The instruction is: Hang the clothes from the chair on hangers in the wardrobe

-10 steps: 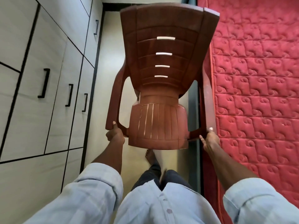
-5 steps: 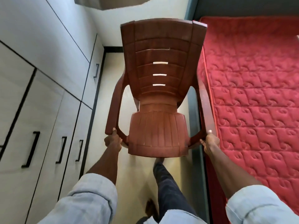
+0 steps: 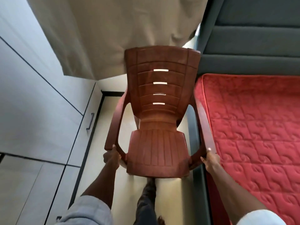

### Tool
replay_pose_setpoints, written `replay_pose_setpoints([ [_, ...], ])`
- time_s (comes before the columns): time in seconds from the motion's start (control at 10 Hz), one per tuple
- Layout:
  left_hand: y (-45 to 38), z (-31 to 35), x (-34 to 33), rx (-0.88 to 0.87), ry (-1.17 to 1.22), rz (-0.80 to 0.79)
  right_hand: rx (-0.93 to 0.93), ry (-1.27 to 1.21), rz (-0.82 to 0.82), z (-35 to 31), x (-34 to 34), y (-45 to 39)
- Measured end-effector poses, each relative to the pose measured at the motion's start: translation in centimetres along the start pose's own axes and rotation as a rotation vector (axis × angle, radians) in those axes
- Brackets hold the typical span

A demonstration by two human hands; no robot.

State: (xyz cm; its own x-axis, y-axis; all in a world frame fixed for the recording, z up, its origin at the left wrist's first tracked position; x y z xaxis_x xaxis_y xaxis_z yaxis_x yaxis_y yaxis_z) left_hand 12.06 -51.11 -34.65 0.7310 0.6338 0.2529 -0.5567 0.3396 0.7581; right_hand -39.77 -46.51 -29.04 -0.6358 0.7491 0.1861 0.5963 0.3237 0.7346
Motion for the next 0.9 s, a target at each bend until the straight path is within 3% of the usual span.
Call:
replay_pose_setpoints([
  [0.4,-6.1,15.5,-16.4,-0.028,-0.057,-0.024,-0.040,-0.023,0.066,-14.1,-15.6,-7.3],
  [0.7,-7.4,20.9,-21.8,-0.085,-0.141,-0.066,-0.040,0.020,0.077,-17.8,-19.5,-10.3],
  [0.9,-9.4,20.7,-23.2,-0.130,-0.237,-0.099,-0.014,0.048,0.057,-18.4,-20.1,-11.1],
])
Point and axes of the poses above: each hand's wrist, its own y-axis away from the middle knuckle, its own x-axis out of the back of the hand, z = x × y, the point moved 9 cm from there along -y, towards the middle knuckle, and after that the axes turned 6 degrees about y, right-handed, at the moved point
